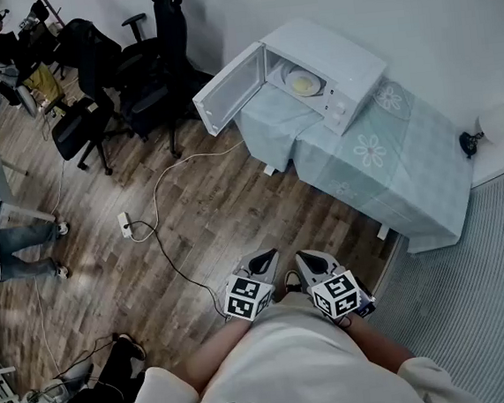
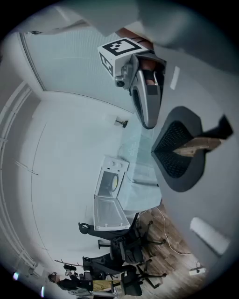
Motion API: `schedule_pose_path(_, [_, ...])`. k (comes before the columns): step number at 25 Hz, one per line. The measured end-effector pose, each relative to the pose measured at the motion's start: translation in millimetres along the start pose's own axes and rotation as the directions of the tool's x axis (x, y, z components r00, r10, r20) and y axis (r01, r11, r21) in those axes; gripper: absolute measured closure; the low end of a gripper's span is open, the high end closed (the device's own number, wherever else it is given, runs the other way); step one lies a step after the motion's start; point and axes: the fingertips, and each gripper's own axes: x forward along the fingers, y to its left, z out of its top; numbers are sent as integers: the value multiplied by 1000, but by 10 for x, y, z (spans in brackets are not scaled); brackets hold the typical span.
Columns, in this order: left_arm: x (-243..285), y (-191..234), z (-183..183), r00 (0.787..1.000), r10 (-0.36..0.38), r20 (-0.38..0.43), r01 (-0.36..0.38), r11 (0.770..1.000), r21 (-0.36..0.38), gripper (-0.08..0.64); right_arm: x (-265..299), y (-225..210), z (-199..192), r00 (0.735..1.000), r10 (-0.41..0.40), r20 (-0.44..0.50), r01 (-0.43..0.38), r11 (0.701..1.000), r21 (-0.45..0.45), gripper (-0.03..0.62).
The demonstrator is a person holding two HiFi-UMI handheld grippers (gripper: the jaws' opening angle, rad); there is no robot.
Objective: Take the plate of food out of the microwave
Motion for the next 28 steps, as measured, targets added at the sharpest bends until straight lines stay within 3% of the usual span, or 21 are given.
schedule_pose_path(15, [69,-35,75,999,-25,21,25,1000,-7,560,12,-87,7,1000,-13,-17,13,1000,-1,580])
schedule_pose_path(23, [1,241,46,999,-39,20,40,999,-30,558,224,-64,-34,999,-27,-36,30,994,108,580])
schedule_pose_path(28, [-81,509,-42,999,-47,20,48,998,-48,557,476,29,13,997,-52,-53,56,996,70,580])
